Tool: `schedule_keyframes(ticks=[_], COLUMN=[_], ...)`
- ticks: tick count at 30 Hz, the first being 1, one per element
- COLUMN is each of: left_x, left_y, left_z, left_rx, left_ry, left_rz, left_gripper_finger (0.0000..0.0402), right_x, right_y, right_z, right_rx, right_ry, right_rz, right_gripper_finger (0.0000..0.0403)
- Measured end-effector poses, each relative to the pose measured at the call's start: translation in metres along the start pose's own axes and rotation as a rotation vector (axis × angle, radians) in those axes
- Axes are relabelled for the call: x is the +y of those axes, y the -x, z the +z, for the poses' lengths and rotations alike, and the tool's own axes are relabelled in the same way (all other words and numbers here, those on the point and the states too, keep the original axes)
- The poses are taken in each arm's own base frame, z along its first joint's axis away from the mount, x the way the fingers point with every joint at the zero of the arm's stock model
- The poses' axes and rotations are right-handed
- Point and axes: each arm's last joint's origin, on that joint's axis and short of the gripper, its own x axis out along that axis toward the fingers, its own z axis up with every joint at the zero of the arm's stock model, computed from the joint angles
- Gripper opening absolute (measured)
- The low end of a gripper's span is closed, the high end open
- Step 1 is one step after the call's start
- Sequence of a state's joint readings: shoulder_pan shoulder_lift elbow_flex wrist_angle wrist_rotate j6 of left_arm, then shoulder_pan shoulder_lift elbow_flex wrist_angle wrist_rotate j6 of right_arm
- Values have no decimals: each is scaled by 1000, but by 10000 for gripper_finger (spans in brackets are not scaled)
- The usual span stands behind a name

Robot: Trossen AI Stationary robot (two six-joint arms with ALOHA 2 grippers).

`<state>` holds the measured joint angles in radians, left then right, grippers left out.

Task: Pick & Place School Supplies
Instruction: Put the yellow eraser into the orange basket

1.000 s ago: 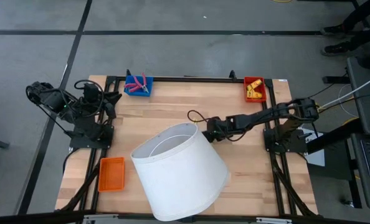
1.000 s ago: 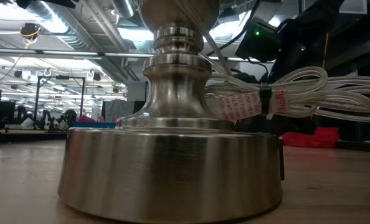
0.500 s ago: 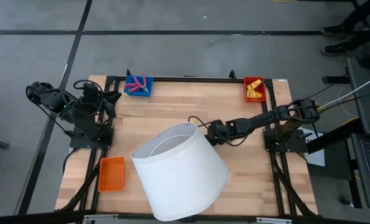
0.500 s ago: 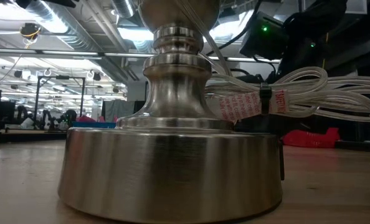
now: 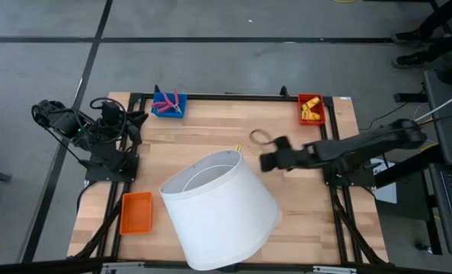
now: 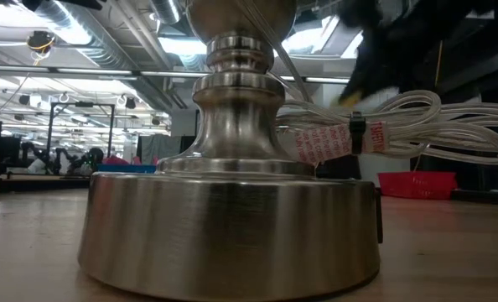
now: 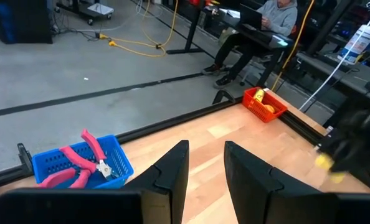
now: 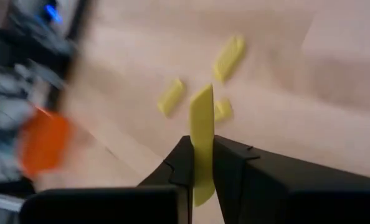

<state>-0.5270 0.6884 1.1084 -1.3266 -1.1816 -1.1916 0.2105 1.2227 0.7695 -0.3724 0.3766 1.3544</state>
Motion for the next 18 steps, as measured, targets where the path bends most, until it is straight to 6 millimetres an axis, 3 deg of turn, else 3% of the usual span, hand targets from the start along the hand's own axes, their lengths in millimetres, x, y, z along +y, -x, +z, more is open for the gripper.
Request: schedule_keyframes(ticks=[5,9,14,18], left_x=[-5,-28,-54,-61], left_y=[0,3,13,22], left_z=[2,14,52,87], left_rx=[-20,-3,-200,-330], left_ry=[8,-49,-53,-79], left_rz=[-20,-201,-464,-498], left_gripper_finger=[98,98,97,93], right_x=[7,35,82,121], right_y=[62,104,143,159], right_z=[22,42,74,97], right_rx=[-126,-222,-376,-413], right_ry=[-7,95,299,449], right_rz=[232,425,492,487], right_gripper_finger=[32,32,32,32])
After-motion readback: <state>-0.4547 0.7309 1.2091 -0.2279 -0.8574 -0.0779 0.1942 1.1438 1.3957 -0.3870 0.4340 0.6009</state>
